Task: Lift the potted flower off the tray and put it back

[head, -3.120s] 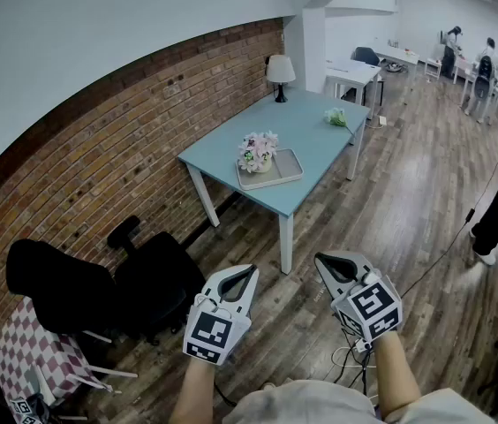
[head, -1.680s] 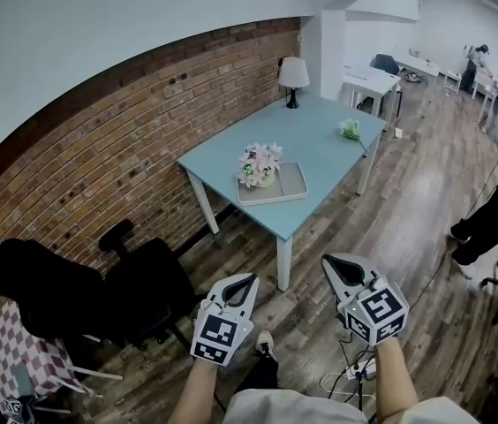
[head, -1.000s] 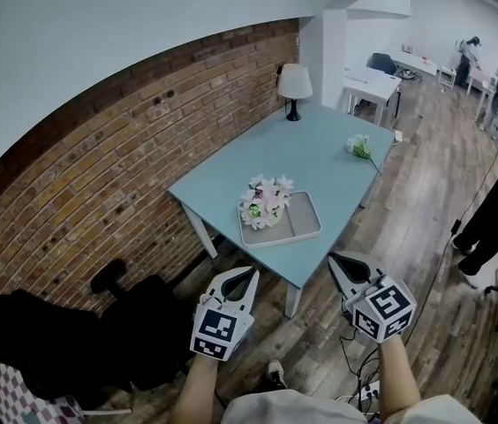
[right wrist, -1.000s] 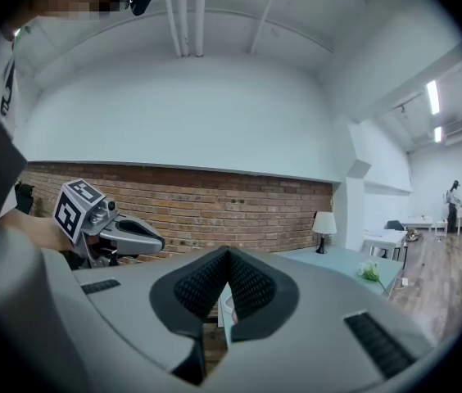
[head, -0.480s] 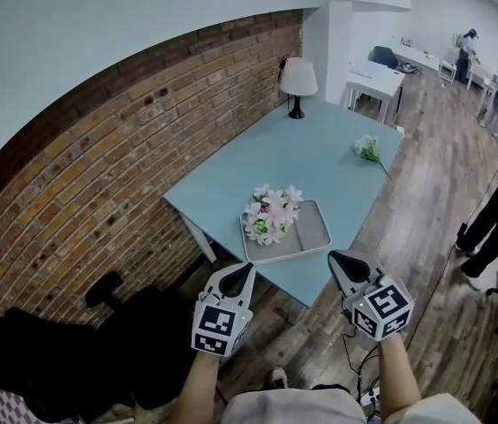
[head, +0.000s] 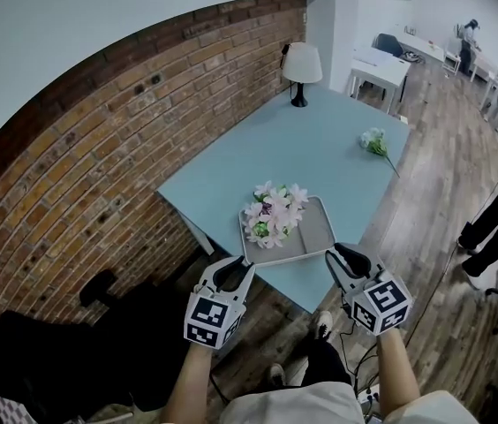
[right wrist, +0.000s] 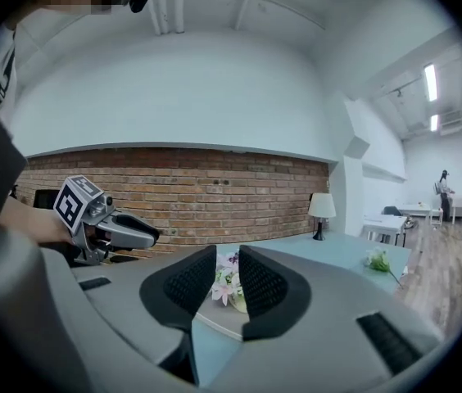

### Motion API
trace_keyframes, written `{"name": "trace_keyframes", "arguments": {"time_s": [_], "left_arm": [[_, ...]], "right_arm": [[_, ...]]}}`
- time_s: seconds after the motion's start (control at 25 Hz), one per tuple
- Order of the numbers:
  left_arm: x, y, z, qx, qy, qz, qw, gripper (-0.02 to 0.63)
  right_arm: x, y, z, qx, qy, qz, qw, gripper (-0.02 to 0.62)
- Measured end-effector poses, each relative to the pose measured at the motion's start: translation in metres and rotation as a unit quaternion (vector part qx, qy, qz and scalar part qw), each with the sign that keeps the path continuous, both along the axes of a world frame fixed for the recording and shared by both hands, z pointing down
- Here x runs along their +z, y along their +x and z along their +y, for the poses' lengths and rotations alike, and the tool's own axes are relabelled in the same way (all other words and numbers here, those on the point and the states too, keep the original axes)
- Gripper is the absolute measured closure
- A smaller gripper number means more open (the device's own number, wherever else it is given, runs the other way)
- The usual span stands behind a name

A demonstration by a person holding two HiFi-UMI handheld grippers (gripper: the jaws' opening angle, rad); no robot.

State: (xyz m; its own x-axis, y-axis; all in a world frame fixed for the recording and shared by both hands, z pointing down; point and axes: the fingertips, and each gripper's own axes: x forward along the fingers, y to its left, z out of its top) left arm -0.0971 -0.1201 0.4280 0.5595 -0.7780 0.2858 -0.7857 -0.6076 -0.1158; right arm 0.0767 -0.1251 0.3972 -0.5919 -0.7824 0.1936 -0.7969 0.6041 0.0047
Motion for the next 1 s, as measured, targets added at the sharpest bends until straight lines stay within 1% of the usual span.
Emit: {"name": "trace_keyframes", "arguments": {"time_s": [0.12, 0.2, 0.28, 0.4, 0.44, 0.64, 0.88, 1.0], "left_arm": [[0.015, 0.003, -0.013, 0.009, -0.017, 0.004, 0.9998, 0.468], [0.027, 0.004, -0.024, 0.013, -0.032, 0.017, 0.9992, 0.468], [0.039, 0.005, -0.036, 0.010, -0.044, 0.029, 0.9986, 0.468], [0.058, 0.008, -0.055, 0.011, -0.053, 0.028, 0.9981, 0.457], [0.065, 0.009, -0.062, 0.012, -0.056, 0.028, 0.9980, 0.445], [0.090, 0.007, -0.097, -0.003, -0.060, 0.041, 0.9973, 0.425], [0.120, 0.002, -0.133, -0.011, -0.080, 0.050, 0.9955, 0.380], [0.136, -0.005, -0.144, -0.014, -0.088, 0.059, 0.9942, 0.370]], "right_arm": [[0.015, -0.003, -0.018, -0.016, -0.016, -0.002, 1.000, 0.454], [0.025, -0.006, -0.031, -0.029, -0.025, -0.002, 0.999, 0.453], [0.037, -0.009, -0.046, -0.045, -0.037, 0.000, 0.998, 0.425], [0.056, -0.013, -0.071, -0.067, -0.052, 0.003, 0.996, 0.379], [0.063, -0.014, -0.079, -0.074, -0.057, 0.005, 0.996, 0.375], [0.101, -0.021, -0.115, -0.109, -0.087, 0.018, 0.990, 0.333], [0.146, -0.026, -0.155, -0.131, -0.117, 0.033, 0.984, 0.318], [0.165, -0.024, -0.170, -0.132, -0.132, 0.033, 0.982, 0.314]]}}
